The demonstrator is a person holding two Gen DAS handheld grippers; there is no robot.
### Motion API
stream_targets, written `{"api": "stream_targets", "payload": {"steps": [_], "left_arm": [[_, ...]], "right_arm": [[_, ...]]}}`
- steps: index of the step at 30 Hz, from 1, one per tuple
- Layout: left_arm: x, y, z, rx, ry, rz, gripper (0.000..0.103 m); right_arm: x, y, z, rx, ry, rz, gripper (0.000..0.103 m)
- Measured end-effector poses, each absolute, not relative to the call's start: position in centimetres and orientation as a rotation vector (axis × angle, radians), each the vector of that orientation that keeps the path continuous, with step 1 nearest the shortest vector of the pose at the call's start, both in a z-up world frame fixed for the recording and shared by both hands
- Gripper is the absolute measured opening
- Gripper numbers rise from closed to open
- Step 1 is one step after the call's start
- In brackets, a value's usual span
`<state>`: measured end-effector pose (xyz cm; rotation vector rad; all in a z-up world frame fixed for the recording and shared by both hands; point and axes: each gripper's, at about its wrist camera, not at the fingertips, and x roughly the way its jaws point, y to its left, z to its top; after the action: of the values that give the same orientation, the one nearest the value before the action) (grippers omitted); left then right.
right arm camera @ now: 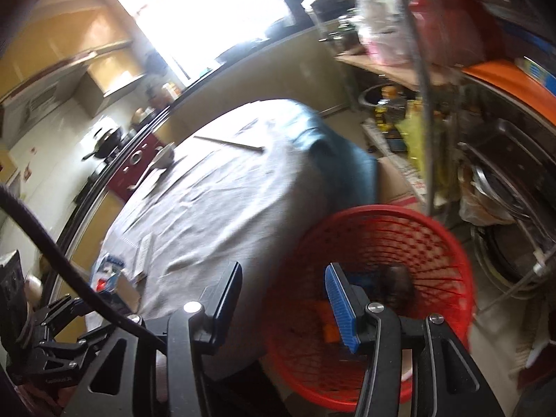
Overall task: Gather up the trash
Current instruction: 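Return to the table and grasp the blue toothpaste box with the right tool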
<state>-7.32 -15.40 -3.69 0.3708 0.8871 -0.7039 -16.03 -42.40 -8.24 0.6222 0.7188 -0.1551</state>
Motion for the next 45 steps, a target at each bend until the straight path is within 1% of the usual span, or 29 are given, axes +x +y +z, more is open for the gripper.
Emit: {"api": "stream_targets", "payload": {"steps": [4,9,17,20,27,34,38,45], "left_arm": [[-6.2,-9.7,-3.1,0.267,0.893,-0.578,0.071],[-5.4,-3.6,-3.7,0.206,0.899,-0.433,0.071],[-3.7,3.9,-5.4,0.075,0.956,-0.255,0.071],[-2.8,5.8,-5.5,0.014,0.970,-0.222,0.071],[-1.5,8.0,-6.6,-0.056,1.024,-0.174,0.071],[2.8,9.4,-6.4,-0.190,1.106,-0.222,0.072],[5.9,9.1,-6.5,-0.287,1.146,-0.255,0.072],[10.3,7.3,-7.3,-0.303,1.183,-0.258,0.071]], "right_arm": [[-13.0,-38.7,-7.5,0.584,0.749,-0.056,0.054],[-9.6,-33.1,-6.4,0.512,0.776,0.076,0.054],[-4.6,-25.3,-5.2,0.463,0.805,0.292,0.054],[-2.0,-22.5,-4.6,0.436,0.806,0.378,0.057],[3.0,-18.7,-5.5,0.372,0.847,0.526,0.059],[8.0,-16.5,-8.1,0.283,0.959,0.620,0.060],[7.9,-15.4,-8.2,0.221,0.989,0.706,0.060],[4.8,-12.7,-7.9,0.014,1.014,0.794,0.061]]}}
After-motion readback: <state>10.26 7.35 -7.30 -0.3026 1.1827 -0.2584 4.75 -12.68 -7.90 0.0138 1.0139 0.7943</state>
